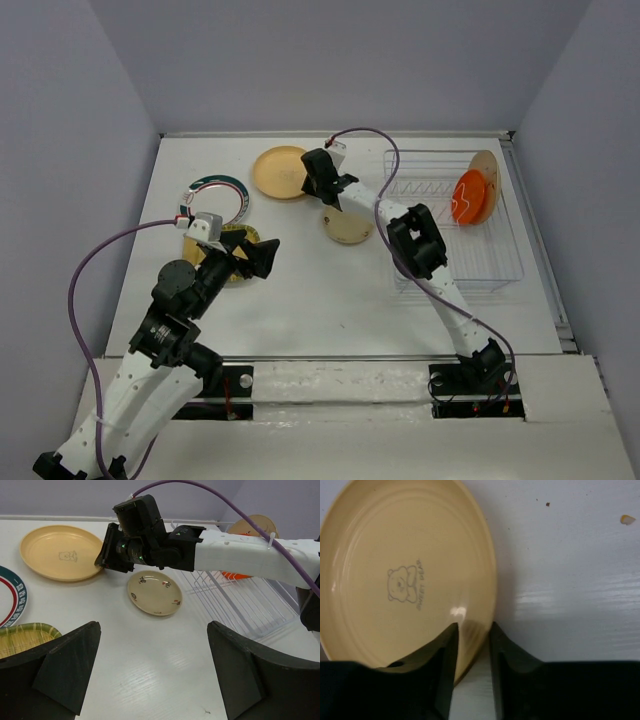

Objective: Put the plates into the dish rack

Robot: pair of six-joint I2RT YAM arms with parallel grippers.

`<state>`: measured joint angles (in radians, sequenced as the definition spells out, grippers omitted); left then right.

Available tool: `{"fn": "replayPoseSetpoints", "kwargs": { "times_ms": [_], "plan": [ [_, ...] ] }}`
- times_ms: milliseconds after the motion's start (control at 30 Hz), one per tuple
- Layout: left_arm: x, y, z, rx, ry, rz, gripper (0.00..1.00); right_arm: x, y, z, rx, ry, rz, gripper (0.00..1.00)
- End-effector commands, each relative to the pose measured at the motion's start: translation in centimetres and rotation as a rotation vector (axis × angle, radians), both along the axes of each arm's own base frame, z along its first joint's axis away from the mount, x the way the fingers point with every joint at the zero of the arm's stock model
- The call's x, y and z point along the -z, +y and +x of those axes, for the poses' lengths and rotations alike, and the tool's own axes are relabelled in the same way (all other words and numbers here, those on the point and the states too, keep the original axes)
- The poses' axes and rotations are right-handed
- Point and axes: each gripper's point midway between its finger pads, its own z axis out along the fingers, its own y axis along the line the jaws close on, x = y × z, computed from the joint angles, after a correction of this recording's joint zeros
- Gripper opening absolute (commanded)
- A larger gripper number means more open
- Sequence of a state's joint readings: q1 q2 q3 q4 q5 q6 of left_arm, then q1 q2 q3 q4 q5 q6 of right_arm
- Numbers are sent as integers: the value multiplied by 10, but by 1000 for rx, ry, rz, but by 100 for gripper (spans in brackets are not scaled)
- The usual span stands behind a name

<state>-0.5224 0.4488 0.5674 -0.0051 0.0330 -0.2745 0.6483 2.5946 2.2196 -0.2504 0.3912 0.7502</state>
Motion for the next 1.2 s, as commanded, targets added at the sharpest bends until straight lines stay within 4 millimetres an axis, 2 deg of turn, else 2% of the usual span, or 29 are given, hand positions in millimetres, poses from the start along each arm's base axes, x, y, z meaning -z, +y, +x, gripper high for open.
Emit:
{"fn": "replayPoseSetpoints", "kwargs": {
  "times_ms": [0, 33, 100, 133, 167, 233, 300, 367, 400, 467, 500, 533, 600, 633, 667, 700, 733, 833, 867, 900, 967, 1000, 1100, 1167],
  "plan": [
    [-33, 0, -1, 4, -81, -31, 99, -13, 3, 3, 16, -2, 60, 22],
    [-33, 0, -1, 6, -80, -32, 99, -19, 5, 4, 13, -13, 74, 10],
    [-32, 0, -1, 6, -79, -32, 99, -19, 5, 1, 8, -18, 86, 7],
    [-33, 0, -2, 7, -84, -33, 99, -42, 8, 5, -1, -71, 120, 7],
    [-34, 0, -2, 6, -85, -33, 99, -46, 8, 5, -7, -85, 122, 7],
    [-33, 0, -2, 6, -84, -35, 99, -73, 9, 10, -26, -148, 120, 7],
    [-34, 0, -2, 6, -88, -35, 99, -118, 21, 9, -73, -235, 102, 7],
    [-35, 1, -3, 1, -92, -37, 99, -150, 20, 7, -83, -299, 66, 7],
    [-36, 1, -3, 2, -94, -37, 99, -184, 8, 7, -50, -357, 43, 7],
    [-37, 3, -5, 1, -100, -40, 99, -210, -18, 3, -7, -407, -75, 7],
    [-40, 4, -6, 1, -110, -46, 99, -246, -37, -6, 5, -460, -148, 7],
    [-41, 4, -8, 4, -112, -50, 99, -245, -61, -10, 65, -454, -245, 7],
    [-43, 4, -10, 13, -121, -57, 99, -261, -93, -23, 116, -466, -391, 7],
    [-45, 4, -13, 19, -131, -62, 99, -293, -117, -36, 131, -503, -504, 7],
    [-48, 3, -15, 30, -139, -69, 99, -278, -142, -47, 171, -452, -645, 7],
    [-49, 2, -17, 38, -144, -72, 99, -283, -162, -55, 187, -433, -733, 7],
    [-52, 2, -20, 47, -155, -77, 99, -289, -199, -73, 221, -381, -882, 7],
    [-57, 3, -24, 53, -172, -88, 99, -302, -246, -108, 261, -301, -1062, 7],
    [-57, 2, -25, 54, -173, -90, 99, -314, -271, -130, 307, -283, -1086, 7],
    [-57, 2, -25, 57, -173, -90, 99, -320, -287, -140, 325, -258, -1125, 7],
    [-56, 1, -26, 64, -172, -89, 99, -333, -309, -160, 369, -231, -1158, 7],
    [-56, 1, -26, 65, -171, -88, 99, -342, -323, -178, 401, -211, -1183, 7],
    [-57, 2, -27, 61, -173, -90, 99, -345, -352, -205, 444, -159, -1230, 7],
    [-57, 3, -26, 58, -173, -90, 99, -343, -364, -211, 455, -140, -1244, 7]
  ]
}}
